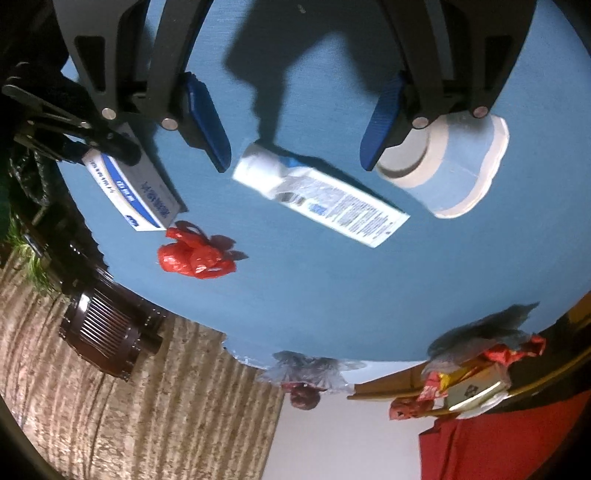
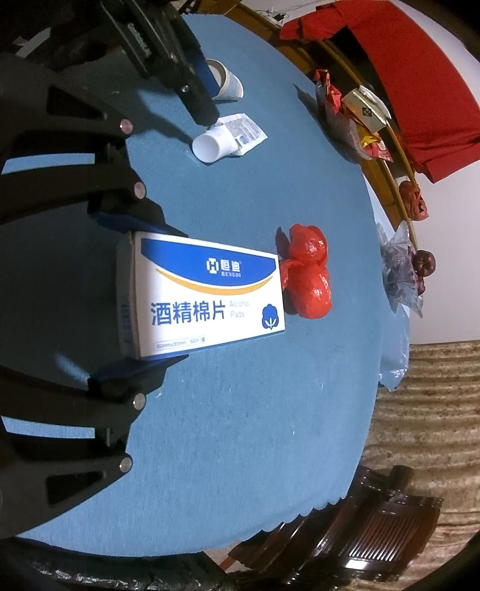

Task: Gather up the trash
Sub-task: 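Grasp the white toothpaste tube with the left gripper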

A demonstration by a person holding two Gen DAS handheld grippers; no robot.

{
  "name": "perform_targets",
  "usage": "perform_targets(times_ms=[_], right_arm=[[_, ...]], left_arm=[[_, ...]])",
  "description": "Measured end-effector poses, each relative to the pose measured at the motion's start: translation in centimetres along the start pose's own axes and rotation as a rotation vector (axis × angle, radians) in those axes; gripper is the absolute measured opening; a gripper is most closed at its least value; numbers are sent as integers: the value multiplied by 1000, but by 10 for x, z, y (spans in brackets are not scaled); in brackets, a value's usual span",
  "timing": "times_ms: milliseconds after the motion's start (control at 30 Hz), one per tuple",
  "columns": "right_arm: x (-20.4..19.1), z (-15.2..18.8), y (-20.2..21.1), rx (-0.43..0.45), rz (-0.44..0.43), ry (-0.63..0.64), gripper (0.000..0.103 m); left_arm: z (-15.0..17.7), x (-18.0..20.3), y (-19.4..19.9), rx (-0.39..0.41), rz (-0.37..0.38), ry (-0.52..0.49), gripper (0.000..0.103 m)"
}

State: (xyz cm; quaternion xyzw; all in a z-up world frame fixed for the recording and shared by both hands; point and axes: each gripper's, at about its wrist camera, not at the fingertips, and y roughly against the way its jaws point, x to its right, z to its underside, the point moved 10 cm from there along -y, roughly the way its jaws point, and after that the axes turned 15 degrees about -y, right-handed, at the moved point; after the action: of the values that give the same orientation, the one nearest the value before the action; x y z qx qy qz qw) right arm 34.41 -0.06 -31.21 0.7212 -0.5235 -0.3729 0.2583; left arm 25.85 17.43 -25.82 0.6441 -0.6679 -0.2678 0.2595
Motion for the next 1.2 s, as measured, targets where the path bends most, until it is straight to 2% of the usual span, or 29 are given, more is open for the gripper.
perform_targets(times_ms=[167, 367, 467, 600, 900, 1200], right_arm=[[5, -4, 1, 8, 3, -3, 54], [11, -6, -1, 6, -4, -9, 54], [12, -3, -4, -5, -6, -10, 54], [13, -3, -4, -9, -12, -16, 54], [14, -3, -4, -8, -11, -15, 54], [14, -3, -4, -8, -9, -13, 54]], left_arm=[[-10, 8, -9, -5, -1, -4, 72], [-20, 10, -31, -58, -44, -24, 76], [-17, 7, -41, -106, -80, -50, 76], [-6, -5, -39, -126, -89, -29, 76], [17, -21, -17, -129, -79, 22, 76], [6, -14, -32, -139, -83, 21, 76]])
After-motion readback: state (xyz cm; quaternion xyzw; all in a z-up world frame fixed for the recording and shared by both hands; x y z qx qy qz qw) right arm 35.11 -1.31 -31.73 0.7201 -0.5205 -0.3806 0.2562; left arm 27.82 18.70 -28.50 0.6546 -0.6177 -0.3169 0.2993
